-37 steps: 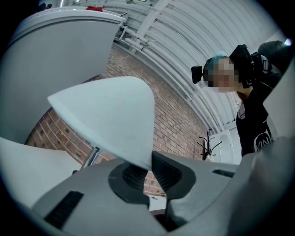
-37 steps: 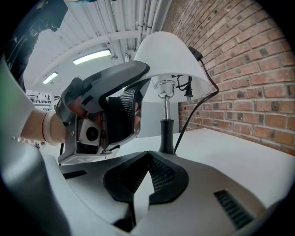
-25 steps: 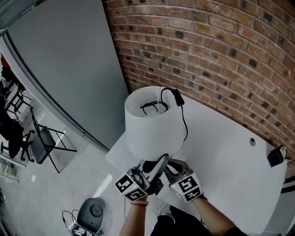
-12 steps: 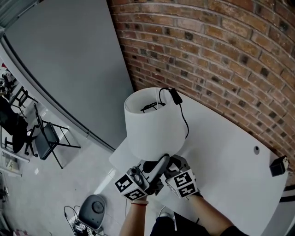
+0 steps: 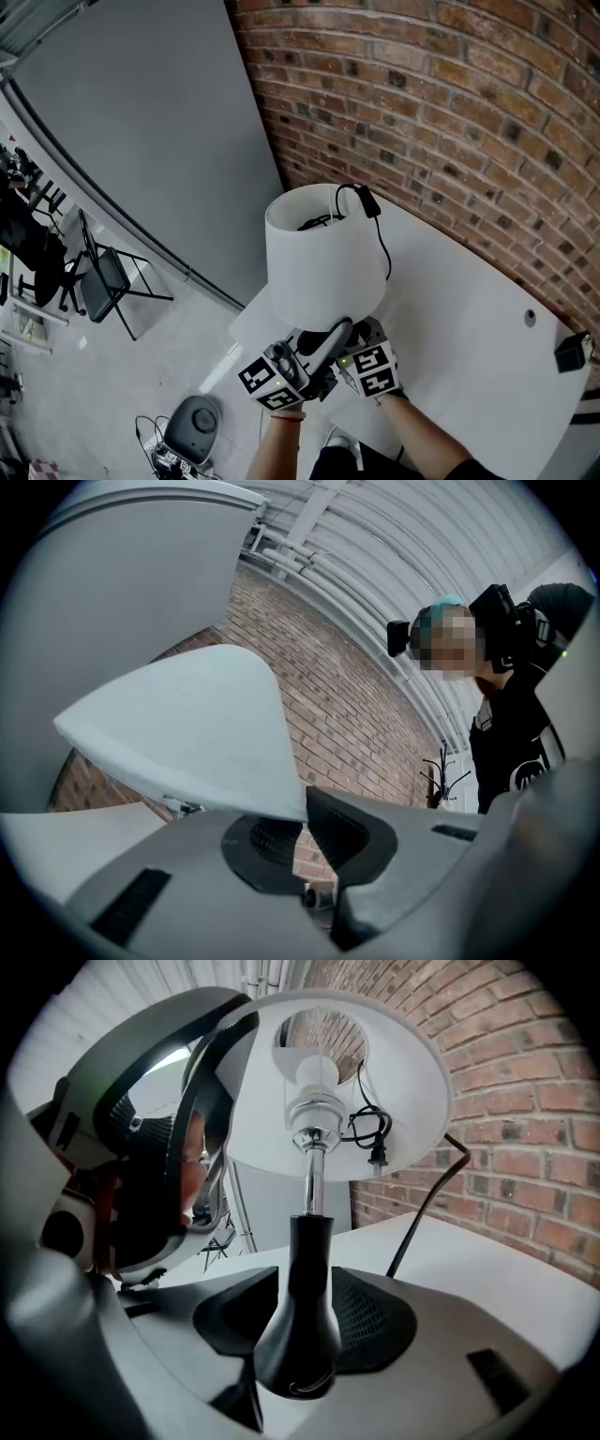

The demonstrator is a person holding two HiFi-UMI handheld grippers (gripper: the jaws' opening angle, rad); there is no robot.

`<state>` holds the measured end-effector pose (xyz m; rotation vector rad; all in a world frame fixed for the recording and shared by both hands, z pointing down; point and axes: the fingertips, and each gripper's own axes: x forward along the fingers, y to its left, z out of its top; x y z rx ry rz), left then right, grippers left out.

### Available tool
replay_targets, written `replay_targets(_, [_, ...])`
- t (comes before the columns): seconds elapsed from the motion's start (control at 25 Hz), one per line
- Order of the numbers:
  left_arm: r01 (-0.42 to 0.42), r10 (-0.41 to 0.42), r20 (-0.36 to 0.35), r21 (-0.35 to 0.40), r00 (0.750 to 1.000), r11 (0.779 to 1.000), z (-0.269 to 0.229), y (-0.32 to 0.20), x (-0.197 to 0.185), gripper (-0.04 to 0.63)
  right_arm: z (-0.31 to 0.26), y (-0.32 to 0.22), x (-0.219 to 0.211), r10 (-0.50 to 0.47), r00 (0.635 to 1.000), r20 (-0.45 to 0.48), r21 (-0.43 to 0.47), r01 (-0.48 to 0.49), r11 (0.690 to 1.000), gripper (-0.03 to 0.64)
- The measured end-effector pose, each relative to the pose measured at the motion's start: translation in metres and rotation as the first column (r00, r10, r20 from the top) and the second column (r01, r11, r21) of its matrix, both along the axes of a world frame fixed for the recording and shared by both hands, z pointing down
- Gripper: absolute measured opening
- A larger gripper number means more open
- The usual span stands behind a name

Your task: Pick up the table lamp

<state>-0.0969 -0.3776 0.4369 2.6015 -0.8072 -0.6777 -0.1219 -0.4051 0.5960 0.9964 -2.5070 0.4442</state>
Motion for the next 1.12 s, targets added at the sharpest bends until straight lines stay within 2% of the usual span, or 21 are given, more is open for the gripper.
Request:
replay_targets(0.32, [-0.006,0.006,0.016,-0.003,1.0,1.0,0.0,0.0,0.005,0.02,0.011,-0.008,-0.006,-0.002,1.0,-0.006,-0.035,0.001,0.999,0.153])
replay_targets(0.68, [0.012,-0.012,-0.014,-0.005,1.0,1.0,0.0,-0.003,-0.002,0.02,0.014,-0.011,-0.01,-0.039,0.999,-0.018,-0.058,0.038,0.998,0.153])
replay_targets(1.12, [-0.018,0.018,0.021,-0.006,1.0,1.0,0.0,0.005,0.006,0.02,0.012,-0.01,-0.007,-0.009,1.0,0.012,-0.022,0.009,1.0,0.156])
